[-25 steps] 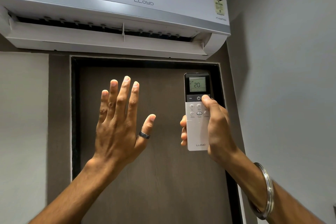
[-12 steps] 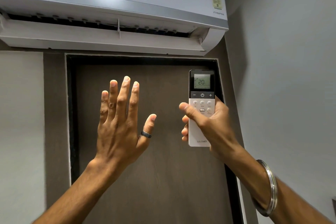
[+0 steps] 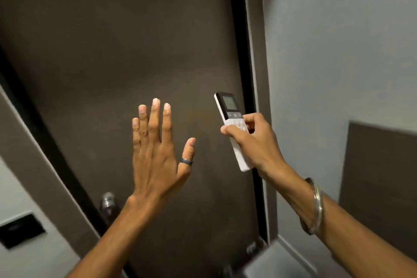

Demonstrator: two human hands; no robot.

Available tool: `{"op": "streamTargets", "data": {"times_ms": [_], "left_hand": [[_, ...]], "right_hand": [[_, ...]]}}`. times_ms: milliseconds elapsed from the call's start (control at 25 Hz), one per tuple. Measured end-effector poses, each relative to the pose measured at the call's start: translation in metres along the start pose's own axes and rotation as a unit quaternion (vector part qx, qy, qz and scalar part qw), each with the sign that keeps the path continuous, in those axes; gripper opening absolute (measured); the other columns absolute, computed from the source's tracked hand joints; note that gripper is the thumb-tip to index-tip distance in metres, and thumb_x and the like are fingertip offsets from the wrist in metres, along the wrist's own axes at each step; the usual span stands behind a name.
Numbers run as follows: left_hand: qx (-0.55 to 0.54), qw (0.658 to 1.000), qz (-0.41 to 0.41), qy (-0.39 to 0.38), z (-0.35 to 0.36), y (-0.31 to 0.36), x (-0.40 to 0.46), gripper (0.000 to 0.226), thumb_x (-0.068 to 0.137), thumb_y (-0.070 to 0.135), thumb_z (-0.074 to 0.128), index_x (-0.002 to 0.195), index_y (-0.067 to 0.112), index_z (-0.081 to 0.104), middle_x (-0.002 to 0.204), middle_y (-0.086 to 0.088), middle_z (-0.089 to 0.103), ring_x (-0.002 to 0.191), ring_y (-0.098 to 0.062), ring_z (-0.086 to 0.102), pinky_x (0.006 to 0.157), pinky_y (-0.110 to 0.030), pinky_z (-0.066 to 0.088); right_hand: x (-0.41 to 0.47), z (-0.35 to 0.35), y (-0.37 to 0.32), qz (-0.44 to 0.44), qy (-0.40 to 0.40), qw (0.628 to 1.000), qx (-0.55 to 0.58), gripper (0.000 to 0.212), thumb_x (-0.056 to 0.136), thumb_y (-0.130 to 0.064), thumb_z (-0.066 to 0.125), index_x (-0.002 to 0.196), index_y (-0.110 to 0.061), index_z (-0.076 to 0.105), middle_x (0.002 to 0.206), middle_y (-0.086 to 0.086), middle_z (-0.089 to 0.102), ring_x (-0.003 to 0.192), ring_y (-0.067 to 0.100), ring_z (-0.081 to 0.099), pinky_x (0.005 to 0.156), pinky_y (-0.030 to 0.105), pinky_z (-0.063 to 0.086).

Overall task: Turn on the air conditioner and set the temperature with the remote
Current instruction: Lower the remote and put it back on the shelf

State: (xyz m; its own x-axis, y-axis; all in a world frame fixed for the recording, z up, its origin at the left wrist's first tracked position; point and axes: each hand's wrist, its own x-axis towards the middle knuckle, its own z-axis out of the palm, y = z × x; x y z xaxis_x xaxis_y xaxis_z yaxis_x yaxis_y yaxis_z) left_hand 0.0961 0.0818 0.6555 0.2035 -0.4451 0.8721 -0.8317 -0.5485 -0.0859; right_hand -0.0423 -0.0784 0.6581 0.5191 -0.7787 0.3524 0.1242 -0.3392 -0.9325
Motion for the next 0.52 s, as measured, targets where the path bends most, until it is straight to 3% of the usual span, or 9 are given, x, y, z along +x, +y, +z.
{"op": "streamTargets", "data": {"times_ms": [160,280,360,440,520], "left_hand": [[-0.071,0.979,-0.026,-0.19,0.067,0.043,-0.125,0.082,0.102,0.053,0.042,0.164,0.009,0.012,0.174,-0.014,0.005,0.161,-0.029,-0.008,0.132,-0.046,-0.002],[-0.11,0.937,-0.035,-0.329,0.111,0.08,-0.219,0.081,0.102,0.056,0.037,0.164,0.011,0.009,0.174,-0.012,0.001,0.16,-0.027,-0.011,0.132,-0.048,0.001],[-0.126,0.904,-0.033,-0.407,0.145,0.107,-0.272,0.081,0.102,0.056,0.035,0.164,0.01,0.01,0.174,-0.012,0.003,0.161,-0.028,-0.01,0.131,-0.05,0.005],[-0.14,0.876,-0.031,-0.461,0.176,0.129,-0.317,0.08,0.103,0.054,0.038,0.163,0.008,0.014,0.173,-0.015,0.008,0.161,-0.031,-0.004,0.131,-0.052,0.008],[-0.146,0.842,-0.024,-0.518,0.218,0.15,-0.369,0.078,0.104,0.053,0.036,0.163,0.007,0.013,0.173,-0.016,0.006,0.16,-0.032,-0.005,0.131,-0.052,0.008]], "right_hand": [[-0.044,-0.021,0.145,0.224,0.066,0.972,-0.02,0.047,0.06,-0.034,0.099,0.099,-0.023,0.076,0.091,-0.005,0.082,0.082,0.014,0.08,0.078,0.035,0.068],[-0.076,-0.048,0.257,0.384,0.109,0.916,-0.044,0.061,0.061,-0.033,0.102,0.112,-0.012,0.076,0.104,0.006,0.081,0.093,0.026,0.079,0.085,0.04,0.068],[-0.096,-0.065,0.335,0.458,0.138,0.877,-0.056,0.045,0.066,-0.029,0.1,0.102,-0.011,0.079,0.096,0.007,0.08,0.084,0.023,0.08,0.072,0.03,0.066],[-0.123,-0.078,0.405,0.51,0.167,0.842,-0.06,0.024,0.071,-0.023,0.097,0.079,-0.015,0.076,0.075,0.003,0.075,0.063,0.015,0.077,0.054,0.022,0.058],[-0.152,-0.085,0.484,0.559,0.197,0.804,-0.041,0.026,0.075,-0.023,0.095,0.075,-0.017,0.07,0.072,-0.001,0.07,0.064,0.018,0.073,0.062,0.028,0.058]]}}
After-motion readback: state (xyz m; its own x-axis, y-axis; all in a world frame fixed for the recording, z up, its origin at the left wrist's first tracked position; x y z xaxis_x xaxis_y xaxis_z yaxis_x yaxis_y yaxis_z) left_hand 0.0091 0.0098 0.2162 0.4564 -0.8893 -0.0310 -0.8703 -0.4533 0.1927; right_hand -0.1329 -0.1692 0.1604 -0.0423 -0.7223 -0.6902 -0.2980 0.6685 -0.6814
